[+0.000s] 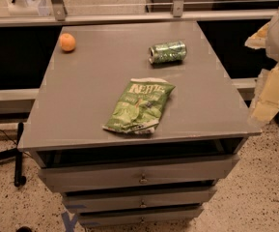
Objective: Place green can upright
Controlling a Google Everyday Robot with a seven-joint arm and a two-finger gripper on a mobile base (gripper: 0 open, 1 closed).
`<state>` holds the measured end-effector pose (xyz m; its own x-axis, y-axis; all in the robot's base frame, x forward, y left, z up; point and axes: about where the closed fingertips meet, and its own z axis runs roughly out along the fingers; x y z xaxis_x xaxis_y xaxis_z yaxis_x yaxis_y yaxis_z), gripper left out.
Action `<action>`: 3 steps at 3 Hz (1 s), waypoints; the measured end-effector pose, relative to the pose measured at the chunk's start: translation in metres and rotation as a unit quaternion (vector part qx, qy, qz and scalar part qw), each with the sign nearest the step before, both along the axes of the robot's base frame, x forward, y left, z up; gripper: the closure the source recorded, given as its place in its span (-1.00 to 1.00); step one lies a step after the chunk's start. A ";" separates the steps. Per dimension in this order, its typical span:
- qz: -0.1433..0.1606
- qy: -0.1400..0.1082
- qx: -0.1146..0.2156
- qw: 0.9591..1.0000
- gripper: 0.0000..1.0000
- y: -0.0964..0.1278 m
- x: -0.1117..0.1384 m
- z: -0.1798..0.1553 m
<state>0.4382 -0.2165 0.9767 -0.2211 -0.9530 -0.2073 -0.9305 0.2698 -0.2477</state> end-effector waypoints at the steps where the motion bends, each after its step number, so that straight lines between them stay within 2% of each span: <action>1: -0.001 -0.007 0.000 1.000 -1.00 0.001 0.003 0.002; 2: 0.003 -0.042 0.006 0.999 -1.00 0.005 0.030 0.005; 3: 0.017 -0.087 0.016 0.996 -1.00 0.013 0.087 0.005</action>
Offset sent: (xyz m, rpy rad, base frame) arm 0.0863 0.0105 0.0074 0.0330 -0.2157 0.0244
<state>0.5253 -0.2033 0.9822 -0.1473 -0.9515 -0.2702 -0.8826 0.2497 -0.3982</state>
